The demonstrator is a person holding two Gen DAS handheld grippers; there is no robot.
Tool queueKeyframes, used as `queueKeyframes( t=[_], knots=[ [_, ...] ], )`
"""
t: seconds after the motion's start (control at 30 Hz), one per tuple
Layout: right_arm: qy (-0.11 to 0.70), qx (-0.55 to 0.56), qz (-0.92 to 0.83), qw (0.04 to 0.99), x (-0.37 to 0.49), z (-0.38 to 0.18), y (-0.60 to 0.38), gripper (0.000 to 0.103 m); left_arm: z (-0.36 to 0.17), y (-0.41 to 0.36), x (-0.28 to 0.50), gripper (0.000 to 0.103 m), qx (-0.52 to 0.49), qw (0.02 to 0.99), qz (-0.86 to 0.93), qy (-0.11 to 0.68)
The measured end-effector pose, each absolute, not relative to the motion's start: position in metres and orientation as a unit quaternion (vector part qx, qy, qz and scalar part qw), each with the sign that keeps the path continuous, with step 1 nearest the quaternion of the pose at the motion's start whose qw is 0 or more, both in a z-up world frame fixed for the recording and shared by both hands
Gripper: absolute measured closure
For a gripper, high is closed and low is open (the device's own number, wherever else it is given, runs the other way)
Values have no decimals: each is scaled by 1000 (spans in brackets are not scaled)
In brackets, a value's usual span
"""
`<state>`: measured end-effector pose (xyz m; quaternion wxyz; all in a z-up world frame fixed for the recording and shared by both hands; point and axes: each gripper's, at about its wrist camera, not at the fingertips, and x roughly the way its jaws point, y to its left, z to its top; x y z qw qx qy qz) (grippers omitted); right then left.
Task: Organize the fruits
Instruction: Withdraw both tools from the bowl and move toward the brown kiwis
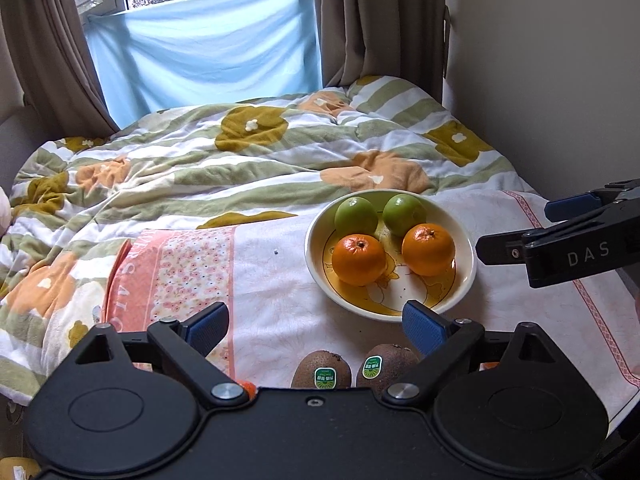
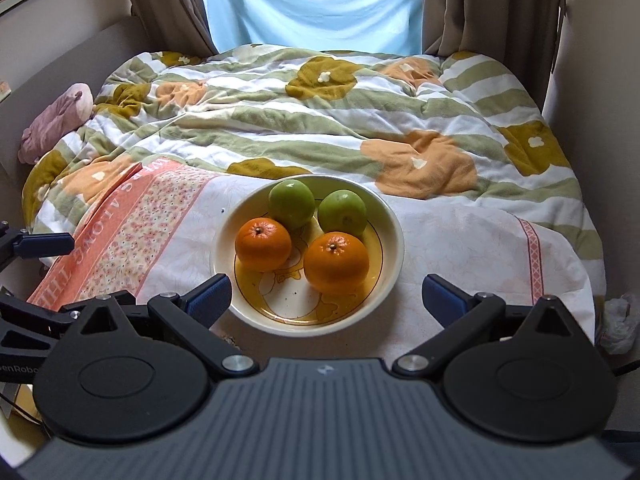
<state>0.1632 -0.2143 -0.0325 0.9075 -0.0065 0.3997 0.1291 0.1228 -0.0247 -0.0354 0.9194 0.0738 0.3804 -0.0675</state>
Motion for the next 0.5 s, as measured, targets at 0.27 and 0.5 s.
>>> queueKeyframes(
  t=[0.27,0.5],
  knots=[
    [387,12,150,910,128,-20,-225,0,-25,-22,81,2,83,927,-36,363],
    [402,34,142,904,105,-27,-219,0,-28,-8,64,2,85,921,-57,376]
  ],
)
